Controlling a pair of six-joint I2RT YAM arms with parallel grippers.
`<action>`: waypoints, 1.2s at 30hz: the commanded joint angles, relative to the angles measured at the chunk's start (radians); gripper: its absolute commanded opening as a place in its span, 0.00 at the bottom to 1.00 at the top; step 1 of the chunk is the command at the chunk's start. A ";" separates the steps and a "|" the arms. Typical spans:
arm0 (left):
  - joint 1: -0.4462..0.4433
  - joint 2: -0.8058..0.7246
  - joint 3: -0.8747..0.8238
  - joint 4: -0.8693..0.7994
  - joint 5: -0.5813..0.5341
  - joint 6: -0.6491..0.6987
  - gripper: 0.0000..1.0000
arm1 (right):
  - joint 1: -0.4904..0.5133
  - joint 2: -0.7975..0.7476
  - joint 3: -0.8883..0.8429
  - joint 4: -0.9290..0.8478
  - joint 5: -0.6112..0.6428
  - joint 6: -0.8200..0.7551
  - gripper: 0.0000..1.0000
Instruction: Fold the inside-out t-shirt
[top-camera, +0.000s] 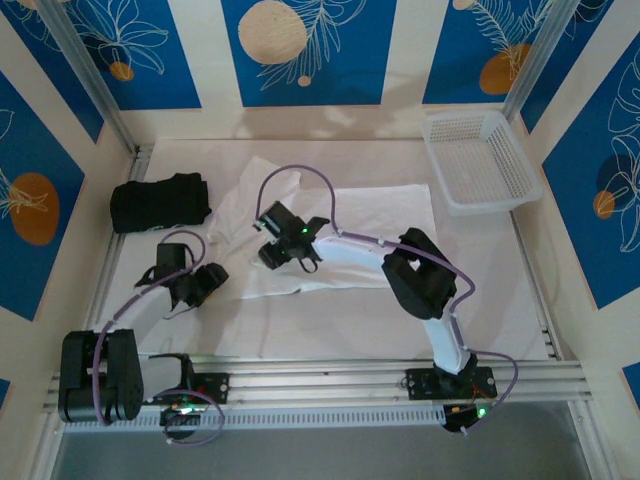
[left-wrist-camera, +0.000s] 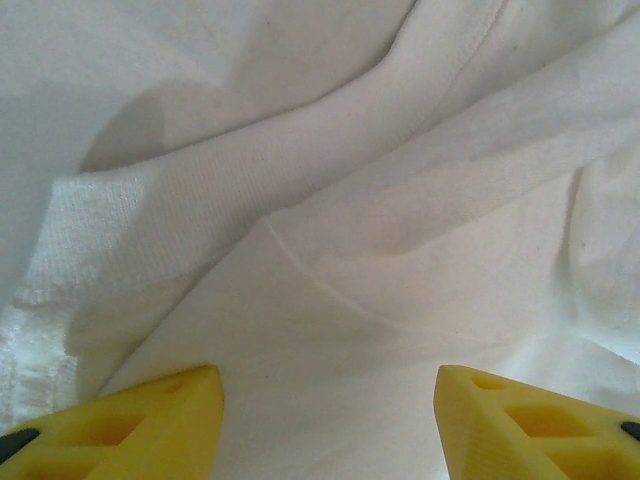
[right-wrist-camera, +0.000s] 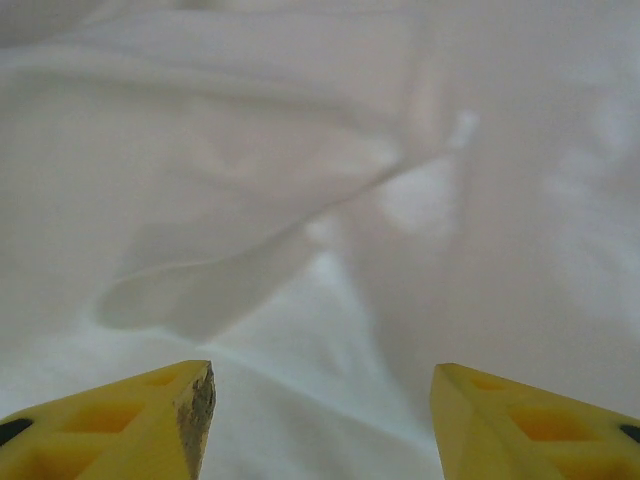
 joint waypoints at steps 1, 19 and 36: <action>0.013 -0.014 0.014 -0.053 -0.015 0.021 0.59 | -0.025 0.025 0.000 0.035 -0.047 -0.024 0.59; 0.012 -0.002 0.011 -0.058 -0.056 0.042 0.59 | -0.234 0.058 0.049 -0.010 0.061 0.332 0.10; -0.123 -0.032 0.206 0.015 -0.196 0.143 0.66 | -0.133 0.035 -0.047 0.171 -0.213 0.023 0.46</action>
